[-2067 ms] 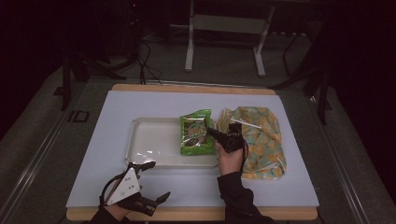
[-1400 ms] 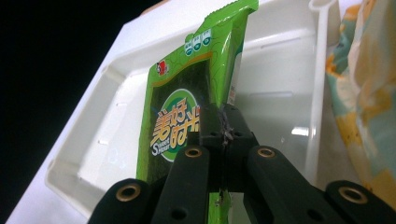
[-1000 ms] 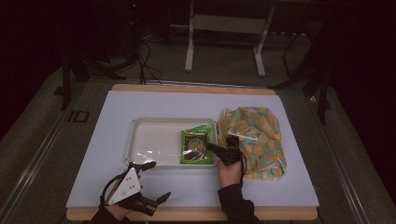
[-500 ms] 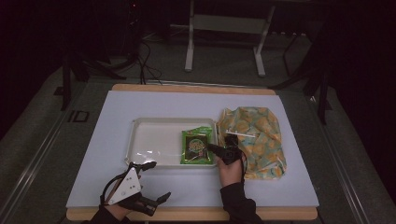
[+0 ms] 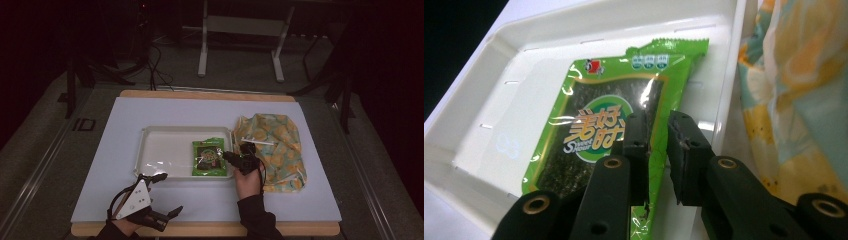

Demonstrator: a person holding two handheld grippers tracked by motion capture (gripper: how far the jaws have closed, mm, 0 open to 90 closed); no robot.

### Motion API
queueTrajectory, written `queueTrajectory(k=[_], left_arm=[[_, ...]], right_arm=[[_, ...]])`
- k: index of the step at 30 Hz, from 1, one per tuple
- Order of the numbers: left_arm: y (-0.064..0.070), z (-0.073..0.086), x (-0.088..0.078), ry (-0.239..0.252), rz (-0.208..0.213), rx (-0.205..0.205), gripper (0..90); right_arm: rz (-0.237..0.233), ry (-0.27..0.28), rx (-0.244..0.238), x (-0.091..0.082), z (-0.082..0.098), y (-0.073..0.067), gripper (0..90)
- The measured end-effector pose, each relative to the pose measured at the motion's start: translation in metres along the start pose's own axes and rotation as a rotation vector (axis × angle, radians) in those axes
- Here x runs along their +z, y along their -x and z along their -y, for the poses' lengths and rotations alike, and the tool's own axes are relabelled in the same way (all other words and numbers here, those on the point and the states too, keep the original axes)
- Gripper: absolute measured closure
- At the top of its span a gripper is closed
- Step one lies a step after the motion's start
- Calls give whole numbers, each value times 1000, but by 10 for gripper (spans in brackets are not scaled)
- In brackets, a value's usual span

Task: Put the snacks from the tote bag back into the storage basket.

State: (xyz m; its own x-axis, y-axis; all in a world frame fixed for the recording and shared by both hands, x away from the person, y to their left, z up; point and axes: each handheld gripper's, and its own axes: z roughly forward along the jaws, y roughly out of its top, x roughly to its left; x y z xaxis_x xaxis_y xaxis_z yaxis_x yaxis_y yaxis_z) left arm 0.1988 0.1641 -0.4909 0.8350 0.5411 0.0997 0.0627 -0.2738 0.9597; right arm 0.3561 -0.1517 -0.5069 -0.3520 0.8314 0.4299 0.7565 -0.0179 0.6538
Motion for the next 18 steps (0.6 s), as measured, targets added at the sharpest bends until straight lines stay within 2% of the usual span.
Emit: queueTrajectory(k=[3,5,10,12,13,14,16,17,18], left_arm=[[0,0,0,-1,0,0,4],[0,0,0,-1,0,0,4],[0,0,0,-2,0,-1,4],[0,0,0,-3,0,-1,4],[0,0,0,-2,0,-1,4],[0,0,0,-3,-1,-2,4],[0,0,1,-3,0,-2,4],[0,0,1,-4,-1,-1,4],[0,0,1,-3,-2,-1,4]], right_arm=[[-6,-7,-23,-4,-4,-3,754],[-2,-22,-58,-7,-10,-7,726],[-21,-11,-95,-16,-19,-11,657],[-32,-4,-113,-21,-23,-14,605],[-29,3,-130,-25,-27,-16,545],[-29,3,-130,-25,-27,-16,545],[-20,13,-196,-28,-32,-18,477],[-20,13,-196,-28,-32,-18,477],[-25,21,-206,-30,-36,-19,388]])
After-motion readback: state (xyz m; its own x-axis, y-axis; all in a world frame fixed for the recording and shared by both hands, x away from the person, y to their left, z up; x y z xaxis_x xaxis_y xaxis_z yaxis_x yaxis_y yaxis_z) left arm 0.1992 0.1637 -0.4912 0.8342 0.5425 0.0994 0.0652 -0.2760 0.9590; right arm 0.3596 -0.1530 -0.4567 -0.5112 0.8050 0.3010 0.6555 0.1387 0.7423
